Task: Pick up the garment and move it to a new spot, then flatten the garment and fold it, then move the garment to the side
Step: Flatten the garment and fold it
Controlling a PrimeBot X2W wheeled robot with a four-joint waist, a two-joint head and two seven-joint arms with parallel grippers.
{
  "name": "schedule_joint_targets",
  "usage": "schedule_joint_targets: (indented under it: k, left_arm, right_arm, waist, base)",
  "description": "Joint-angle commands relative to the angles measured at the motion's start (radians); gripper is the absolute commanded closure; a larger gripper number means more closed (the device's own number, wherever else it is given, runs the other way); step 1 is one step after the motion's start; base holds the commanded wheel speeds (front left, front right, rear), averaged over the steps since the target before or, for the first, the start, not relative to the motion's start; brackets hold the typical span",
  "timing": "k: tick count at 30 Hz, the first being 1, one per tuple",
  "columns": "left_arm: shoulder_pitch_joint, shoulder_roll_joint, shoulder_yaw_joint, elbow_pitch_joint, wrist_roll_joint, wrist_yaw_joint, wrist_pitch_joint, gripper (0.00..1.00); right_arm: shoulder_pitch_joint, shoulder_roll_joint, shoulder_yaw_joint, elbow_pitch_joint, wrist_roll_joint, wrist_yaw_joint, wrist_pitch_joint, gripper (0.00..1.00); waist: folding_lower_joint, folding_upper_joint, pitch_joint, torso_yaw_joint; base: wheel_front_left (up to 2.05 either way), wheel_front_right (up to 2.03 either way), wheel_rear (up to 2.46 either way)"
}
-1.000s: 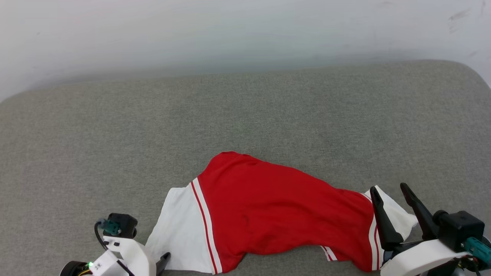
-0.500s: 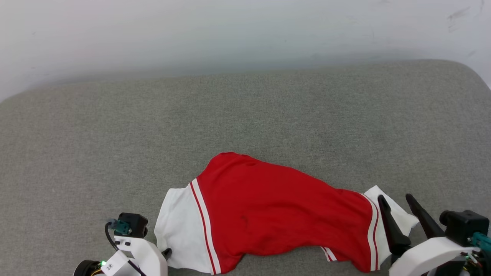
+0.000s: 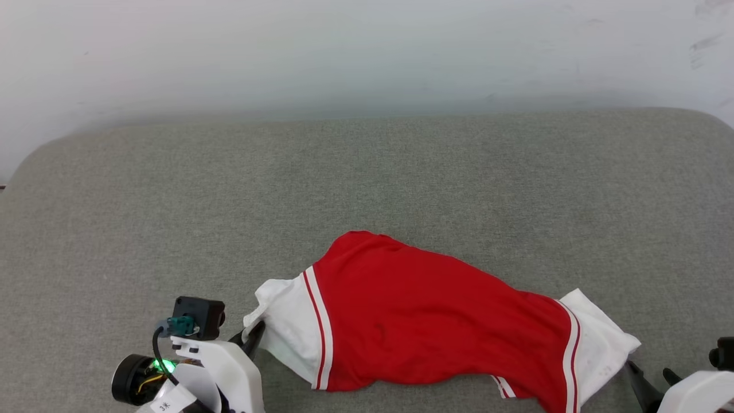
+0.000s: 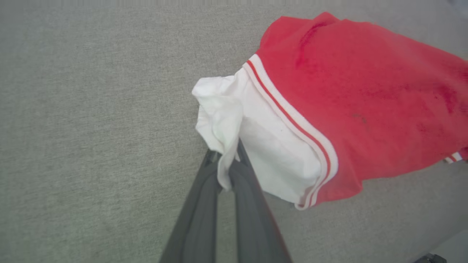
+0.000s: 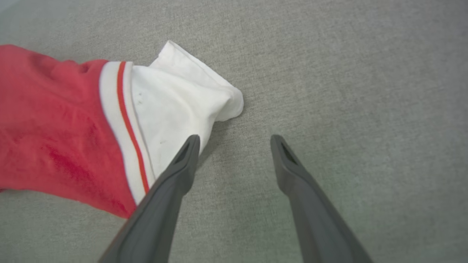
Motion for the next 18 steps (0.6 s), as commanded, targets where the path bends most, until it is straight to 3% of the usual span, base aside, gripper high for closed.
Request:
schedule_joint_targets:
  k: [1, 15, 16, 17, 18]
  left_arm:
    - [0.0, 0.003, 0.002, -0.024, 0.011, 0.01, -0.009, 1.0]
    - [-0.003, -0.015, -0.016, -0.071, 0.02, 0.025, -0.02, 1.0]
    - [-0.004, -0.016, -0.015, -0.069, 0.019, 0.024, -0.024, 1.0]
    - [-0.004, -0.018, -0.015, -0.068, 0.017, 0.025, -0.026, 1.0]
    - [-0.003, -0.02, -0.015, -0.067, 0.016, 0.025, -0.026, 1.0]
  right_arm:
    - [-0.029, -0.019, 0.005, 0.014, 0.008, 0.0, 0.03, 0.0]
    - [-0.117, -0.092, 0.184, 0.243, 0.091, 0.0, 0.148, 0.0]
    - [-0.121, -0.09, 0.196, 0.264, 0.094, 0.0, 0.158, 0.05]
    - [-0.125, -0.089, 0.207, 0.28, 0.103, 0.0, 0.166, 0.5]
    - [-0.132, -0.089, 0.217, 0.289, 0.11, 0.0, 0.168, 0.78]
  waist:
    - [0.0, 0.0, 0.003, 0.005]
    - [0.0, 0.0, 0.048, 0.042]
    - [0.0, 0.0, 0.051, 0.044]
    - [0.0, 0.0, 0.053, 0.045]
    - [0.0, 0.0, 0.055, 0.045]
  base:
    - [0.0, 0.0, 0.0]
    - [0.0, 0.0, 0.0]
    - [0.0, 0.0, 0.0]
    - [0.0, 0.0, 0.0]
    - [0.0, 0.0, 0.0]
